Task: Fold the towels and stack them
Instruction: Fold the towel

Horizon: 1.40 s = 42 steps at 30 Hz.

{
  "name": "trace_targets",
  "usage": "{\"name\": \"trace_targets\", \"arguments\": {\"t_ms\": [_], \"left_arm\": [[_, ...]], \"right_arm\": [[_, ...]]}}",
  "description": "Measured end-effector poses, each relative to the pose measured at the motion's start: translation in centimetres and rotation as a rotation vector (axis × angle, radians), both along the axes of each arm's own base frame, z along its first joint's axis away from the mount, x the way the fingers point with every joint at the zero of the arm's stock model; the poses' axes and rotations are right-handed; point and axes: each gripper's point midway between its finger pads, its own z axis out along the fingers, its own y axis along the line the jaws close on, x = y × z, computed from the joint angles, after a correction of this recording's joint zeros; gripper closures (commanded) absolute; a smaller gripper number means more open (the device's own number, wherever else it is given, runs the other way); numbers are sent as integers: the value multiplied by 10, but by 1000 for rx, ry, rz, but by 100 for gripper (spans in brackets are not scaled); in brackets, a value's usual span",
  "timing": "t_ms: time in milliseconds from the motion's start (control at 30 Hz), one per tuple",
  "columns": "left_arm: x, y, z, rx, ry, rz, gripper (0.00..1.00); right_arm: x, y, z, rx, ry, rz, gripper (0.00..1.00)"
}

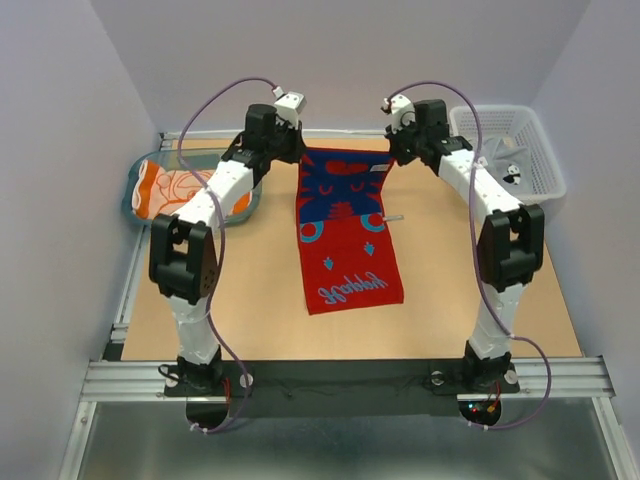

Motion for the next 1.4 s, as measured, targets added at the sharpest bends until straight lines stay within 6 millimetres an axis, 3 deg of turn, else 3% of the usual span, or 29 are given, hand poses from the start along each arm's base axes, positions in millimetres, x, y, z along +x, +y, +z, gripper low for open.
{"name": "trace_targets", "arguments": {"t_ms": [133, 200, 467, 667, 900, 1200, 1400], "left_arm": [[-35, 0, 11, -21, 3, -11, 100], [-52, -2, 1, -38, 36, -2, 100], [-117, -6, -58, -34, 222, 12, 100], [-158, -4, -63, -60, 267, 29, 100], [-187, -9, -70, -83, 313, 41, 100], [-210, -8, -71, -111, 356, 67, 100], [-224, -8, -76, -104, 392, 66, 100]], "right_arm": [[-32, -1, 24, 23, -25, 10, 100], [-47, -4, 23, 29, -15, 6, 100], [-116, -6, -15, 42, 118, -4, 100], [-157, 1, -26, 81, 189, -21, 100], [-191, 5, -40, 106, 282, -50, 100], [-211, 3, -32, 132, 328, -79, 99], [-231, 3, -42, 157, 407, -105, 100]]}}
